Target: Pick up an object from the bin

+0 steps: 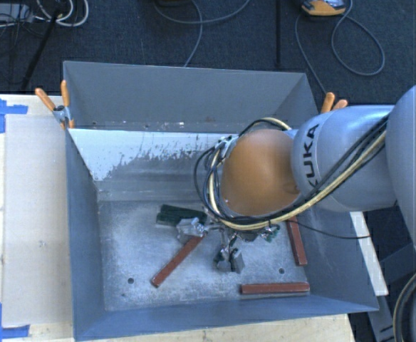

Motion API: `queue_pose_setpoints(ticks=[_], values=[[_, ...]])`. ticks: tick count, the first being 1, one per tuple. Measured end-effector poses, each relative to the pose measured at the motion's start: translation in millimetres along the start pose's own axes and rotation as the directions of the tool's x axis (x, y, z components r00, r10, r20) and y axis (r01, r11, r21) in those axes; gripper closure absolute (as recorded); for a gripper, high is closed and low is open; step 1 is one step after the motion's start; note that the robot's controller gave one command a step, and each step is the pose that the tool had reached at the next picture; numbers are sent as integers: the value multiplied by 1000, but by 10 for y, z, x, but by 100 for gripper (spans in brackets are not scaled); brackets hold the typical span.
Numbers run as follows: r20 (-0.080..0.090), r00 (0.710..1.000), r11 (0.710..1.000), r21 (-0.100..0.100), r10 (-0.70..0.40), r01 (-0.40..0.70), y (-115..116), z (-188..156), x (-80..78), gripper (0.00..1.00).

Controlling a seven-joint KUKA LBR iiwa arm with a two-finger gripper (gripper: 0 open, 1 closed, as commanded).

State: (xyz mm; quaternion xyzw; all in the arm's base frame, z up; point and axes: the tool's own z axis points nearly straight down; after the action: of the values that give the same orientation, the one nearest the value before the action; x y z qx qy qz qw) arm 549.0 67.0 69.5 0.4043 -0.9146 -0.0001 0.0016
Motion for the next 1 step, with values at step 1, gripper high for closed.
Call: queue_pose_setpoints(ticks=[1], values=[[3, 996, 996, 0, -91, 91, 414, 0, -360, 0]])
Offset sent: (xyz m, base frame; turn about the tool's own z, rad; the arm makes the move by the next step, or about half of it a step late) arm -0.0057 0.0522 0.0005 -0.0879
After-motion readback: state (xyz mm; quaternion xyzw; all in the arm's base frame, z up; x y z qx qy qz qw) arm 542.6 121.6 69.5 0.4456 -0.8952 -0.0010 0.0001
